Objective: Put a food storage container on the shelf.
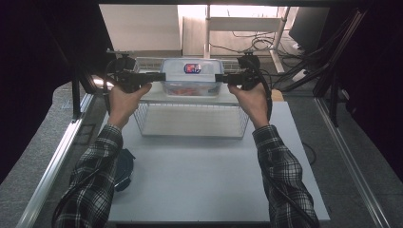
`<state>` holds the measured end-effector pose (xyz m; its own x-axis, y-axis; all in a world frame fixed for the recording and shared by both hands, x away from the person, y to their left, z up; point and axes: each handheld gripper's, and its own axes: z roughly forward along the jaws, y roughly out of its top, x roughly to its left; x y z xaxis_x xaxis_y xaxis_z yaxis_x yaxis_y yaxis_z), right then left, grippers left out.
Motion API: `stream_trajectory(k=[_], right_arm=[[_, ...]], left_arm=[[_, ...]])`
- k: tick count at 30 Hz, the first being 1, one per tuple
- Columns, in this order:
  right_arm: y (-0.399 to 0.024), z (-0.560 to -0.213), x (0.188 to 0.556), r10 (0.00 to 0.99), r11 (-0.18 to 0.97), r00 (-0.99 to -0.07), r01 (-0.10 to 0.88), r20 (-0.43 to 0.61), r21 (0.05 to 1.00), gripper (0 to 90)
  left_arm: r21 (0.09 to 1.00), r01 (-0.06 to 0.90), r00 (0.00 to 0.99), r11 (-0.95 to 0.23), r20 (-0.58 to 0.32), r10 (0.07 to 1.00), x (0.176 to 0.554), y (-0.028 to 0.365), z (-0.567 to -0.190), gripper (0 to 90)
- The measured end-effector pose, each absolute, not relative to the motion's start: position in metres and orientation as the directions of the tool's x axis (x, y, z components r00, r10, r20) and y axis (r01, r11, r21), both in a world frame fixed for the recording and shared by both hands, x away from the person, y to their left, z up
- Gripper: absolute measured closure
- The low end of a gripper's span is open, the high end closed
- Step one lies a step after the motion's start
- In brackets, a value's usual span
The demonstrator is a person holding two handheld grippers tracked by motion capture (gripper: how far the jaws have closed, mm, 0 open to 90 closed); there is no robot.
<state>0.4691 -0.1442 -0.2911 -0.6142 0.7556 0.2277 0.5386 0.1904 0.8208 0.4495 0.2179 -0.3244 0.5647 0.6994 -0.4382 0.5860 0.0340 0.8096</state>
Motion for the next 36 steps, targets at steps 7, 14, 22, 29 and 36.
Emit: stream_trajectory(k=[7,14,22,29,36], right_arm=[[-0.141,-0.289,0.463,0.755,0.218,-0.623,0.531,0.203,0.819,54.0],[-0.143,-0.29,0.463,0.749,0.207,-0.624,0.538,0.221,0.817,53.8],[-0.144,-0.29,0.46,0.751,0.197,-0.617,0.55,0.236,0.812,53.8],[-0.147,-0.291,0.456,0.745,0.189,-0.626,0.528,0.229,0.828,41.6],[-0.154,-0.296,0.44,0.701,0.19,-0.68,0.468,0.215,0.863,27.0]], left_arm=[[0.803,0.596,0.566,0.032,-0.447,0.693,0.445,0.219,-0.324,51.6],[0.805,0.593,0.577,0.014,-0.438,0.689,0.443,0.219,-0.323,51.0],[0.806,0.592,0.575,0.011,-0.432,0.695,0.445,0.218,-0.323,50.9],[0.848,0.53,0.604,-0.033,-0.35,0.716,0.436,0.211,-0.317,40.1],[0.874,0.478,0.644,-0.088,-0.28,0.711,0.418,0.205,-0.314,24.5]])
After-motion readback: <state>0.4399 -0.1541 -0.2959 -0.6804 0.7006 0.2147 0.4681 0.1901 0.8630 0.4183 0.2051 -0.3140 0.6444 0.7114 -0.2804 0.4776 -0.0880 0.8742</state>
